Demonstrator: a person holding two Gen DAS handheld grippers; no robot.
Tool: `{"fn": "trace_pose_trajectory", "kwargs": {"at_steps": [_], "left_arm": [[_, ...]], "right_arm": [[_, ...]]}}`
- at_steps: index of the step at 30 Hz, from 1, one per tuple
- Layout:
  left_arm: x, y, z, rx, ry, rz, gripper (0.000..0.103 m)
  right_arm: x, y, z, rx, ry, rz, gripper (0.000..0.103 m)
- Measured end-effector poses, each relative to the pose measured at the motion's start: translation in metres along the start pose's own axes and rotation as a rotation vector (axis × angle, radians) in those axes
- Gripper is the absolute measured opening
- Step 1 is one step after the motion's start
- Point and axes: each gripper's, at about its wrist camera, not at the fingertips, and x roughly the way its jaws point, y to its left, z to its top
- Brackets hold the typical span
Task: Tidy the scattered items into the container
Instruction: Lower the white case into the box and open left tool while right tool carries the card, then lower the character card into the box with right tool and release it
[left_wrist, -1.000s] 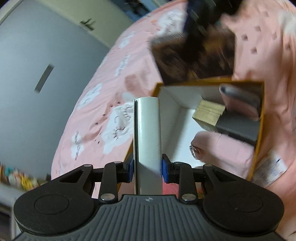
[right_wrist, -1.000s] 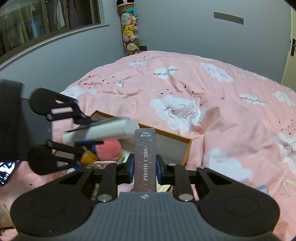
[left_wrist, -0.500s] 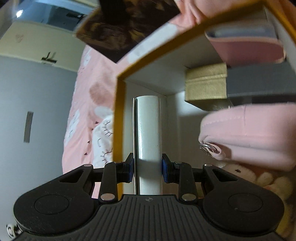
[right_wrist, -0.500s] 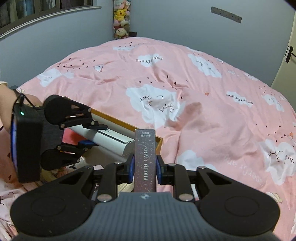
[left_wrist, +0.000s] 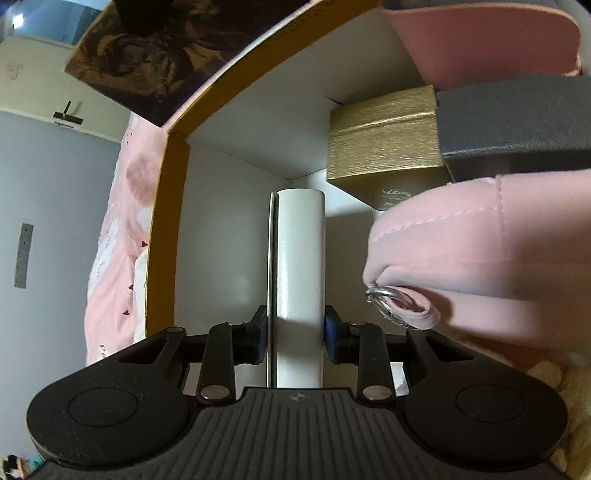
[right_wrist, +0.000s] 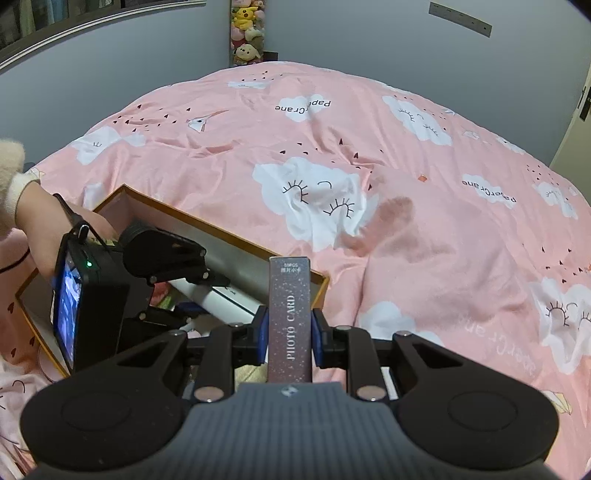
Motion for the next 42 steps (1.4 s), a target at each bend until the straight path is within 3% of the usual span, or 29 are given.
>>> {"fn": "trace_pose_trajectory", "kwargs": {"at_steps": [10,14,15,17,18,25,32,37,42], "left_arm": [[-0.021,0.023,-0.025,-0.136,-0.019,-0.098,0.039],[-0.028,0.035,-0.036,-0.229,-0.031,-0.144,0.031],[-0.029,0.037,-0.038,-0.257,-0.036,-0.154,0.027],[-0.029,0.041,-0.037,-0.307,-0.042,-0.176,0.009],[-0.028,0.046,-0.037,-0.329,-0.044,-0.190,0.007],[-0.020,0.041,-0.025,-0.383,-0.070,-0.226,0.007],[-0.018,0.055,-0.034,-0.423,-0.074,-0.217,0.008],[-0.037,0.077,-0.057,-0.621,-0.081,-0.299,0.008],[-0.051,0.083,-0.053,-0.773,-0.136,-0.412,0.015]], "right_arm": [[0.007,0.012,0.012,-0.056,-0.020,0.018,0.025],[0.012,0.019,0.016,-0.074,-0.013,0.019,0.025],[0.014,0.020,0.016,-0.076,-0.011,0.022,0.025],[0.016,0.023,0.017,-0.081,-0.010,0.026,0.025],[0.017,0.024,0.018,-0.083,-0.010,0.027,0.025],[0.022,0.033,0.020,-0.111,0.005,0.034,0.025],[0.027,0.039,0.021,-0.168,0.010,0.052,0.025],[0.032,0.039,0.029,-0.075,0.018,0.112,0.025],[0.041,0.042,0.030,0.018,0.053,0.099,0.025]]}}
